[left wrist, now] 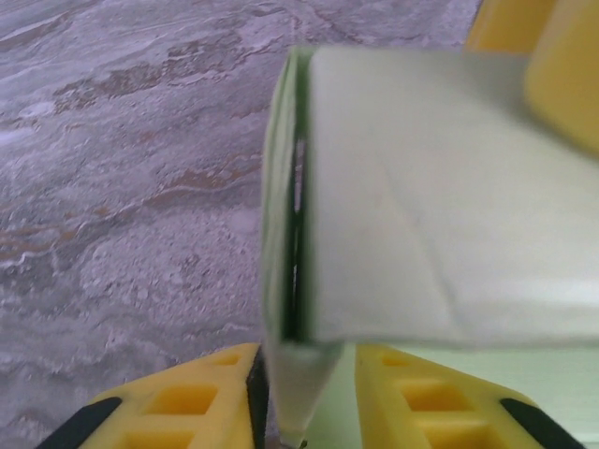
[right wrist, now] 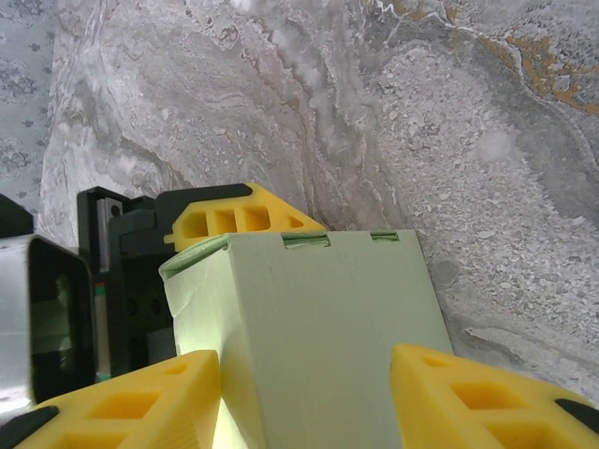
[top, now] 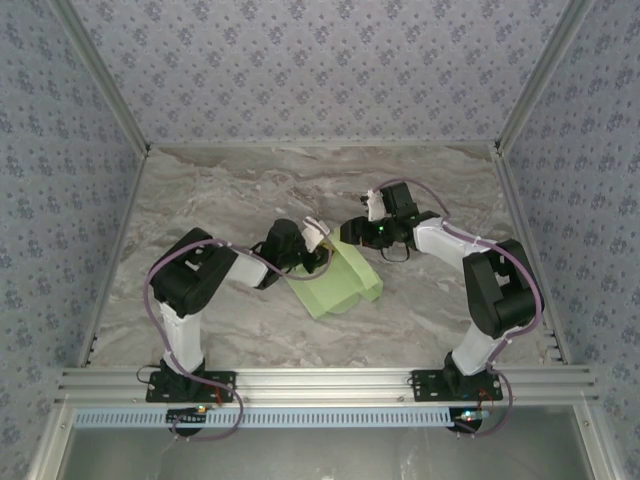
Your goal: Fold the paper box
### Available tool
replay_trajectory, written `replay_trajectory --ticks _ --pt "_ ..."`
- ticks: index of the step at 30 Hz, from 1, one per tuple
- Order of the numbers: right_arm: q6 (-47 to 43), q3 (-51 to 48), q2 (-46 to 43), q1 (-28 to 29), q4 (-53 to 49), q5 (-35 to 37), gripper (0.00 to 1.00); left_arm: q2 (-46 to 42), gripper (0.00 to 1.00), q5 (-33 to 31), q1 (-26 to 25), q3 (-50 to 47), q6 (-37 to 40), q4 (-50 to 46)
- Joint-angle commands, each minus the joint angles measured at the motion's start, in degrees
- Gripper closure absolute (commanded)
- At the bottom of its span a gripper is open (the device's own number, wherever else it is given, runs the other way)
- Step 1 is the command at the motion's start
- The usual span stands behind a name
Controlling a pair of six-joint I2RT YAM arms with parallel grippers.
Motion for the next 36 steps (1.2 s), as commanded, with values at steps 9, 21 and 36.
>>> replay_trajectory --ticks 9,21,36 --pt "3.41 -2.44 0.08 2.44 -2.01 0.85 0.48 6.80 0.74 -3.35 -1.89 -0.41 -4.77 16.19" --pt "4.21 -3.99 -1.39 1.78 -2.35 1.99 0.48 7.24 1.00 -7.80 -2.56 -1.23 -6.74 19.59" --pt "-5.72 -12.66 -19.27 -2.20 2.60 0.00 0.30 -2.19 1.00 -17.16 -4.06 -6.23 -7.37 7.97"
